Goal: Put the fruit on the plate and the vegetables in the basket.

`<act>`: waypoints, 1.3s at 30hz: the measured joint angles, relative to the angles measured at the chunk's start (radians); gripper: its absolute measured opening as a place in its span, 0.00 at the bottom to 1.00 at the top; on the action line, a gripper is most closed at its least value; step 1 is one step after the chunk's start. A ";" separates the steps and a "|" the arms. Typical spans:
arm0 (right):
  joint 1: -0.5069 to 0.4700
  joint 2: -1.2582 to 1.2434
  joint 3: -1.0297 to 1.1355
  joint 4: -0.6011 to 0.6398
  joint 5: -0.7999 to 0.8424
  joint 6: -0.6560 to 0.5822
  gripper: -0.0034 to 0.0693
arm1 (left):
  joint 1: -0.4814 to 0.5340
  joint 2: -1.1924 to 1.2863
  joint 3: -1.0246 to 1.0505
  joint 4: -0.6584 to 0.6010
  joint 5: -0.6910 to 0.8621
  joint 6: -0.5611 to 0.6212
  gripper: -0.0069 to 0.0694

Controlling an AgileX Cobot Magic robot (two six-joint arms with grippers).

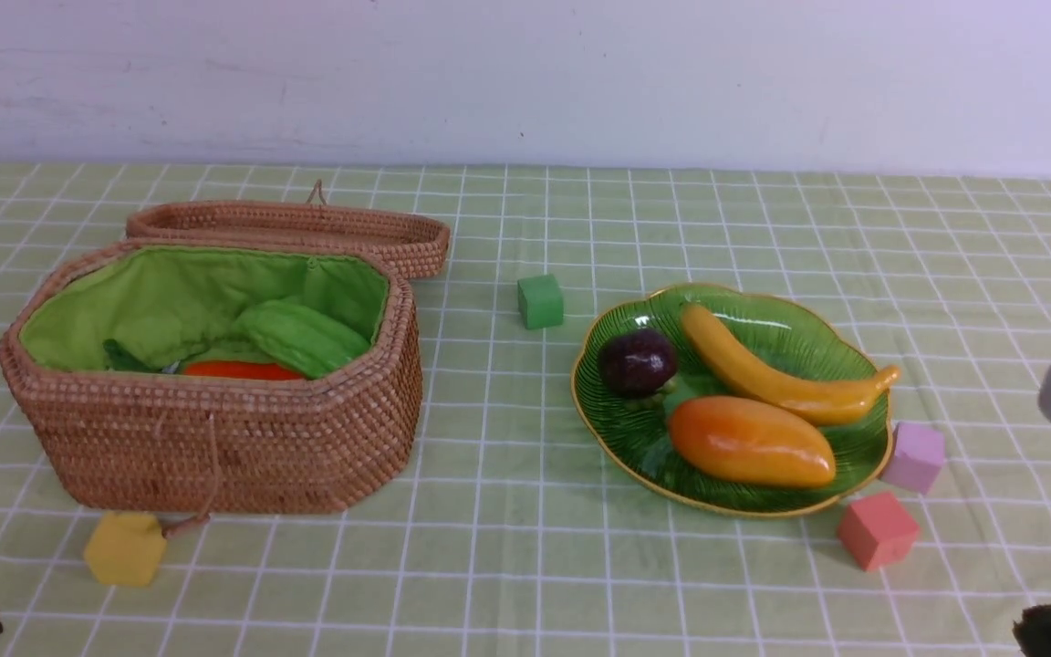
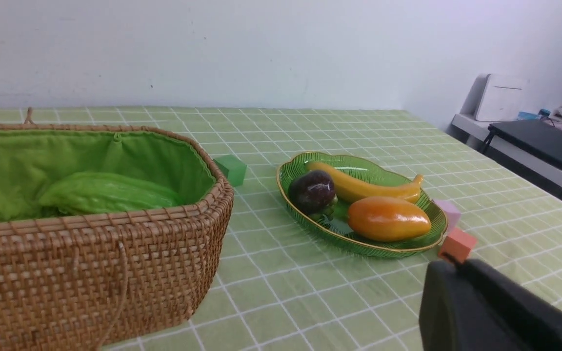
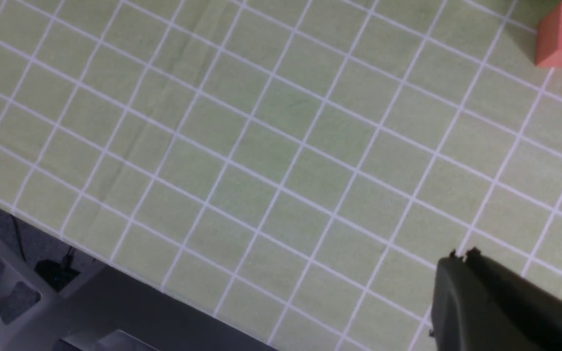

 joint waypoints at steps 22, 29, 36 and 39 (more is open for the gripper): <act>-0.286 -0.200 0.110 0.052 -0.091 -0.066 0.06 | 0.000 0.000 0.000 0.000 0.018 0.000 0.08; -0.621 -0.546 0.444 0.143 -0.374 -0.211 0.07 | 0.000 0.000 0.000 0.001 0.017 0.000 0.09; -0.728 -0.804 0.806 0.170 -0.674 -0.321 0.05 | 0.000 0.000 0.000 0.001 0.017 0.000 0.09; -0.736 -0.897 0.987 0.136 -0.816 -0.327 0.04 | 0.000 0.000 0.000 0.002 0.017 0.000 0.10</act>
